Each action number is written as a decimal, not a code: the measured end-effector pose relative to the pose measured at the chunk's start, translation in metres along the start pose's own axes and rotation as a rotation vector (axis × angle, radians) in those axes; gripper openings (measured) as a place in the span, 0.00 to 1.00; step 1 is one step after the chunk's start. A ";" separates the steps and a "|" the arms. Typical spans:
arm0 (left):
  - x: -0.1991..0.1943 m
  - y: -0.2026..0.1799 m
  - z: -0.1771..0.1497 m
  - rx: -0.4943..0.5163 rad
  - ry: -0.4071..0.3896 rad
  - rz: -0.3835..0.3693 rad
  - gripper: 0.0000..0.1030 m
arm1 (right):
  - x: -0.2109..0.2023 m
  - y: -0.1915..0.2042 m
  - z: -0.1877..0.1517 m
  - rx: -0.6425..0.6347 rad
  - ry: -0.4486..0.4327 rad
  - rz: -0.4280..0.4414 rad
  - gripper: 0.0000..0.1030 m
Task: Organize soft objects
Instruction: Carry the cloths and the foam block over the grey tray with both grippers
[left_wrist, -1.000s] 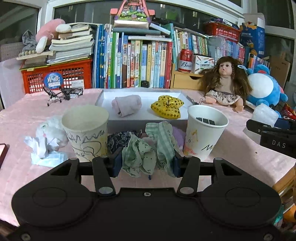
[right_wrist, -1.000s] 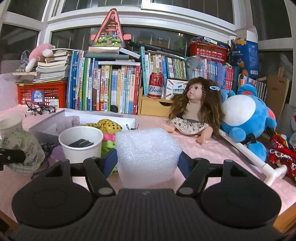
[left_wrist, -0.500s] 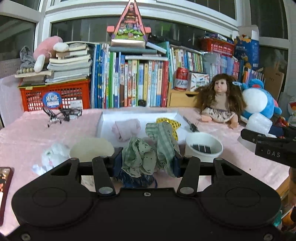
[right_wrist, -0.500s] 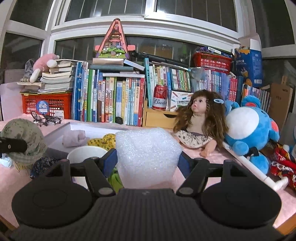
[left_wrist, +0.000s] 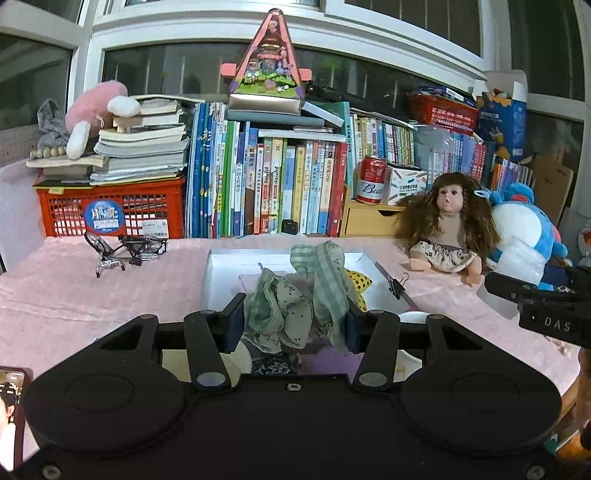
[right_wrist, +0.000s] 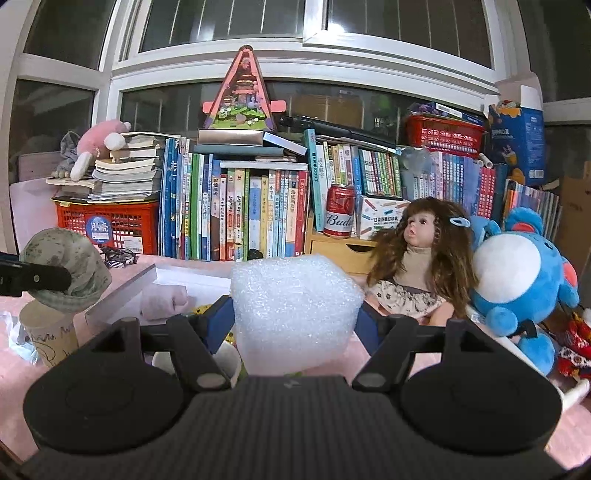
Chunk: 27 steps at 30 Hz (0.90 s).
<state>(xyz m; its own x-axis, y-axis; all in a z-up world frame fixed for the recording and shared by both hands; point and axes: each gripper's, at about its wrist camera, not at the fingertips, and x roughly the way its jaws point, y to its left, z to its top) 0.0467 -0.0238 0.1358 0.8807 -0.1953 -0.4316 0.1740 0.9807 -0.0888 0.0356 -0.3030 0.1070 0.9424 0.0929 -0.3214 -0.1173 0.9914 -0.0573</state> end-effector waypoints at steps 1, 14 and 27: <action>0.002 0.002 0.002 -0.002 0.001 0.003 0.47 | 0.002 0.001 0.002 -0.002 0.001 0.002 0.69; 0.034 0.018 0.019 0.005 0.036 0.050 0.47 | 0.030 0.008 0.018 0.017 0.039 0.057 0.69; 0.067 0.033 0.055 0.017 0.101 0.050 0.47 | 0.069 0.008 0.043 0.036 0.116 0.115 0.69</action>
<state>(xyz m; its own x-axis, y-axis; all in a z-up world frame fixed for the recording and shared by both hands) 0.1358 -0.0046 0.1532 0.8393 -0.1451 -0.5239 0.1395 0.9889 -0.0504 0.1131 -0.2845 0.1245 0.8806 0.1970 -0.4309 -0.2092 0.9777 0.0194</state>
